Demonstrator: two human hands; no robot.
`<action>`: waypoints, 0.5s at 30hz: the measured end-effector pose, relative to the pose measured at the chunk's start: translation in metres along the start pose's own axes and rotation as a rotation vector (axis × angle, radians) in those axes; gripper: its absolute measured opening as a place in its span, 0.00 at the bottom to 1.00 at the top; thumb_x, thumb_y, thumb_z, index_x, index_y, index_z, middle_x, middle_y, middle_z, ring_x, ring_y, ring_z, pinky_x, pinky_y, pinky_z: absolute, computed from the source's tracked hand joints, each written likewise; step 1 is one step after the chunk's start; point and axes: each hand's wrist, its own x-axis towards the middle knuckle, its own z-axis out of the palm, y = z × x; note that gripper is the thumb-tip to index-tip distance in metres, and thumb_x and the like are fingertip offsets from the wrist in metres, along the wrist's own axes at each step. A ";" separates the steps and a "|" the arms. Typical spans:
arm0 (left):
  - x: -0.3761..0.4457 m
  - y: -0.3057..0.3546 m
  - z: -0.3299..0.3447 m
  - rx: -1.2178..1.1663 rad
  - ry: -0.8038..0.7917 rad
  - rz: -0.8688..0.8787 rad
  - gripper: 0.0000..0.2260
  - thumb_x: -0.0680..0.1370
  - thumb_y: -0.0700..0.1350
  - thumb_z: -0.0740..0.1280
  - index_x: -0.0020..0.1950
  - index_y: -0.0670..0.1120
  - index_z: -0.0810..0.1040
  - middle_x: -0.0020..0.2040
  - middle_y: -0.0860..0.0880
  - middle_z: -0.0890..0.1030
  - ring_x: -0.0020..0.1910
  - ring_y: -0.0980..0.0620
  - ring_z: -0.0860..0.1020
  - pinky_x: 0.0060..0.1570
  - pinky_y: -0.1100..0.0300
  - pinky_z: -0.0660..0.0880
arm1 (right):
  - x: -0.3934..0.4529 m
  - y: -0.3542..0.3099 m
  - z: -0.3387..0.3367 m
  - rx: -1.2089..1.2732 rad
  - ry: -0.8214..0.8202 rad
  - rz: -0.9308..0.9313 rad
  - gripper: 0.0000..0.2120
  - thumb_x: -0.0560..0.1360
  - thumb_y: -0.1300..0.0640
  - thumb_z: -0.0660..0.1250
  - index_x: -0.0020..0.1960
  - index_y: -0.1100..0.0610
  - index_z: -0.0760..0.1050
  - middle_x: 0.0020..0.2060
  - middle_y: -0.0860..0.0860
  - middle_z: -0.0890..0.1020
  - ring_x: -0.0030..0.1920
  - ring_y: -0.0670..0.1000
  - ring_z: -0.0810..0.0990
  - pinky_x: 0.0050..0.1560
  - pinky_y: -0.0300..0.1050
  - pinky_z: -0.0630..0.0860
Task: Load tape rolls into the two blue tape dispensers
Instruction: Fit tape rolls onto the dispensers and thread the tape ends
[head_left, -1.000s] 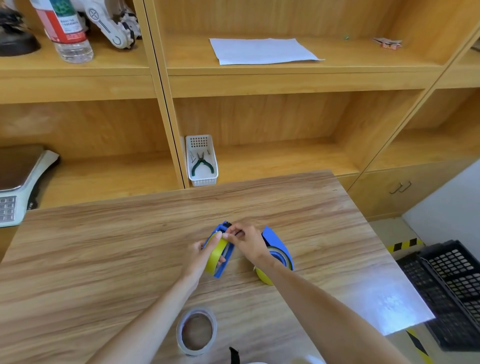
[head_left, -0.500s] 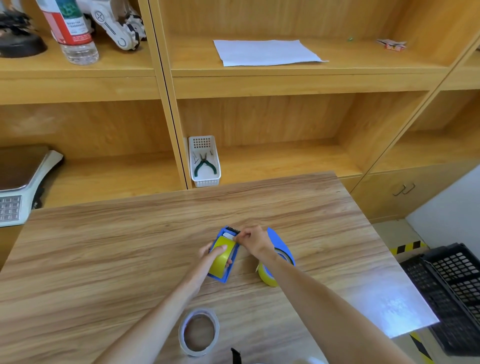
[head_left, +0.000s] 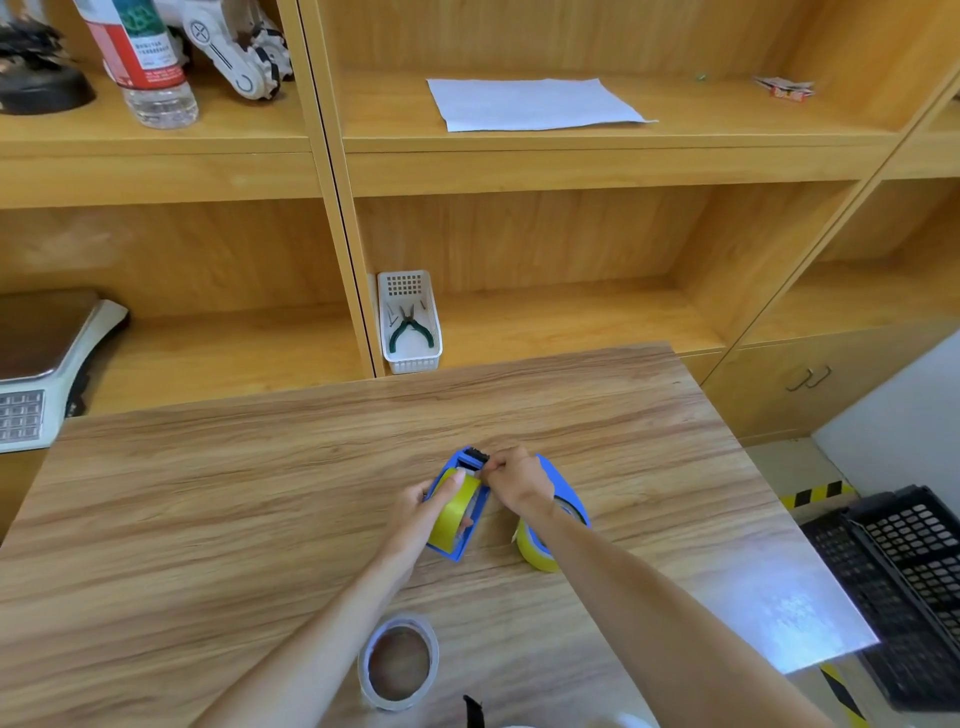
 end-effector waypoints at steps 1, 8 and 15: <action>-0.001 0.002 0.001 -0.013 -0.019 -0.006 0.13 0.78 0.50 0.67 0.48 0.40 0.82 0.32 0.40 0.83 0.29 0.51 0.82 0.29 0.62 0.77 | 0.001 -0.001 -0.002 -0.009 0.006 0.001 0.07 0.72 0.53 0.65 0.39 0.50 0.82 0.44 0.52 0.86 0.48 0.55 0.83 0.45 0.46 0.78; 0.004 -0.004 -0.004 0.043 -0.215 -0.004 0.15 0.76 0.51 0.69 0.55 0.41 0.80 0.44 0.43 0.86 0.42 0.49 0.83 0.42 0.59 0.78 | 0.011 0.001 -0.018 -0.084 0.024 0.033 0.18 0.68 0.51 0.57 0.50 0.51 0.82 0.50 0.51 0.84 0.51 0.55 0.82 0.51 0.50 0.81; 0.004 -0.016 -0.005 0.085 -0.384 -0.035 0.24 0.70 0.56 0.74 0.63 0.49 0.76 0.56 0.47 0.84 0.56 0.48 0.81 0.55 0.55 0.76 | 0.005 0.000 -0.024 -0.135 0.070 0.000 0.15 0.74 0.52 0.56 0.51 0.50 0.81 0.51 0.51 0.83 0.54 0.55 0.81 0.52 0.50 0.80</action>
